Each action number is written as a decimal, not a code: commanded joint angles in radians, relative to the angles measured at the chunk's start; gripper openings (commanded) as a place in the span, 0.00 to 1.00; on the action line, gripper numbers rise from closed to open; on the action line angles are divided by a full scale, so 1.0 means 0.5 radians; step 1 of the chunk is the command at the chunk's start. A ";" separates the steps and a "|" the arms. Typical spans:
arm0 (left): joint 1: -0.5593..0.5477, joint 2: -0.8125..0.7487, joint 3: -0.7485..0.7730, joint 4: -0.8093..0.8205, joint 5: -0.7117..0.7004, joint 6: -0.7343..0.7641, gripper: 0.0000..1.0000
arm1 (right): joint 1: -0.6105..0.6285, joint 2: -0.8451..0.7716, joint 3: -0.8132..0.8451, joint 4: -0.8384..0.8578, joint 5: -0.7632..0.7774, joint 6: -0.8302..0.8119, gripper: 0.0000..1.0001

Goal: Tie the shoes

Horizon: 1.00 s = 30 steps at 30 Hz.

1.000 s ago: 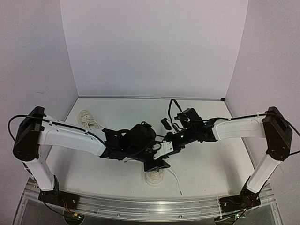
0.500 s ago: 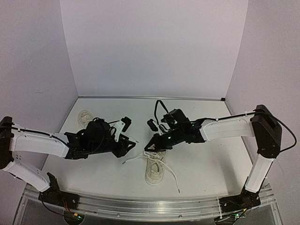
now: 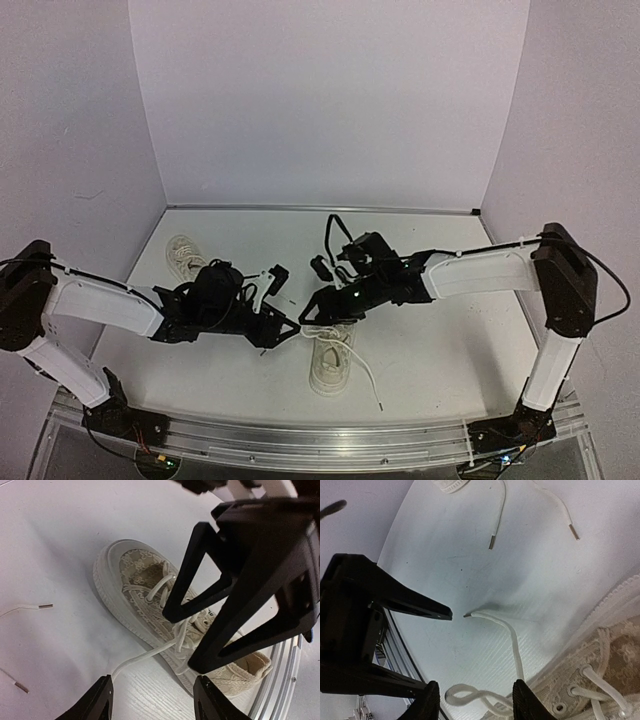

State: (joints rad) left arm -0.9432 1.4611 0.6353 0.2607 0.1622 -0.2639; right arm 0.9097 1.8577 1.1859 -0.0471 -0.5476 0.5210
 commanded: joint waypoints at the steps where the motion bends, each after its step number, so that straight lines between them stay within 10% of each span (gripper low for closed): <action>1: 0.010 0.092 0.091 0.174 0.200 -0.038 0.58 | -0.006 -0.288 0.013 -0.030 0.029 -0.060 0.57; 9: 0.012 0.185 0.150 0.219 0.231 -0.064 0.56 | -0.121 -0.387 -0.036 -0.196 0.082 -0.220 0.51; 18: 0.024 0.254 0.219 0.153 0.194 -0.081 0.19 | -0.120 -0.152 0.050 -0.383 0.123 -0.381 0.33; 30: 0.033 0.263 0.225 0.107 0.158 -0.091 0.09 | -0.119 -0.040 0.087 -0.475 0.151 -0.470 0.25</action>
State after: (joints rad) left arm -0.9321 1.5856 0.7124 0.3126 0.2537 -0.3038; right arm 0.8468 1.8173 1.1875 -0.2653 -0.4871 0.3156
